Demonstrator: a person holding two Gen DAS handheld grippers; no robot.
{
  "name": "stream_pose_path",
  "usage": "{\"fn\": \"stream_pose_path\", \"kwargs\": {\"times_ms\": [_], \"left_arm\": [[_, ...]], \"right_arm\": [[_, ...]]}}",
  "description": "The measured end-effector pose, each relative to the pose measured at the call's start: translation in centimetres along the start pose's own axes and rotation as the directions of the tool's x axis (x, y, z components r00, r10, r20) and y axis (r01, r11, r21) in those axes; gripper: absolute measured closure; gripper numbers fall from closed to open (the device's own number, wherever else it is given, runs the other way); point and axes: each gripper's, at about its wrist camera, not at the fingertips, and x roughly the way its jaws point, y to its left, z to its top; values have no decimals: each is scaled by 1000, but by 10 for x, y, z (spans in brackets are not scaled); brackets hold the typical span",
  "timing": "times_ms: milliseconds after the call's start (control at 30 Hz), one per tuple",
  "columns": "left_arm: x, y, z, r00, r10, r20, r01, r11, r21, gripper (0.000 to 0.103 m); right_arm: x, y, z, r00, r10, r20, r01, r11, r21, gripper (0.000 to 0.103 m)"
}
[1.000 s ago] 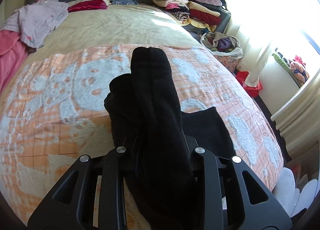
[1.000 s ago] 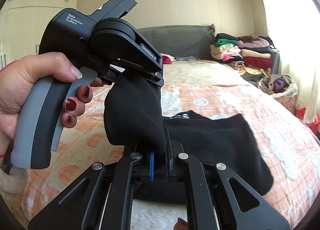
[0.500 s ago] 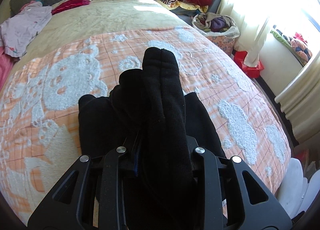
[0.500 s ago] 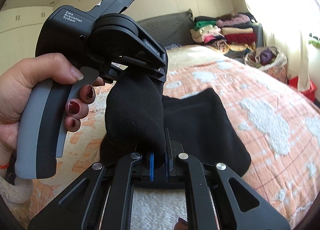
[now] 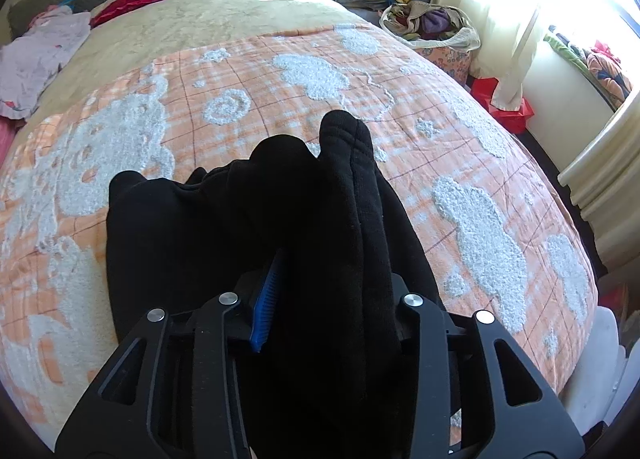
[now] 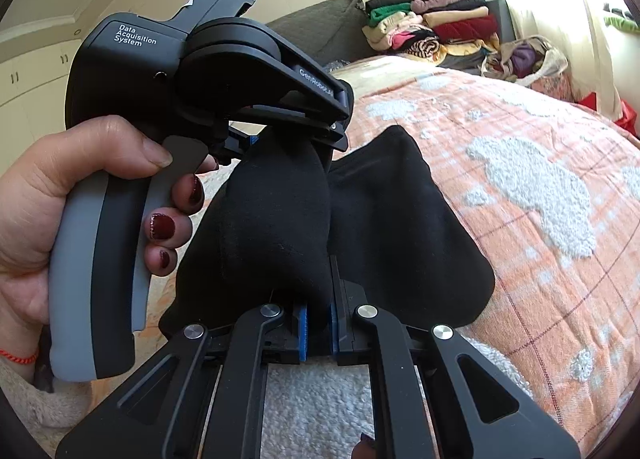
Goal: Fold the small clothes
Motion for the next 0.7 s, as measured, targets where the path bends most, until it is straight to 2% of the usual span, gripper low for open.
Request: {"fn": "stream_pose_path", "kwargs": {"times_ms": [133,200,300,367,467,567,700], "left_arm": [[5,-6,-2,1000,0,-7,0,1000,7,67],[5,-8,-2,1000,-21,-4,22,1000,9,58],[-3,-8,-3,994,-107,10,107,994,-2,41],[-8,-9,-5,994,-109,23,109,994,12,40],[-29,6,-10,988,-120,97,120,993,-2,40],[-48,36,-17,983,-88,159,96,994,-44,40],[-52,80,-35,987,-17,162,36,993,-116,37]], "right_arm": [[0,-9,-1,1000,11,-13,-10,999,40,96],[2,-13,2,1000,14,-18,-13,998,57,96],[3,-20,0,999,-3,-35,5,998,62,95],[4,-28,-3,999,-1,-50,5,996,87,94],[4,-35,-1,998,26,-60,-17,991,134,93],[1,-38,6,994,76,-79,-63,986,154,88],[-3,-50,22,988,137,-75,-120,972,200,62]]}}
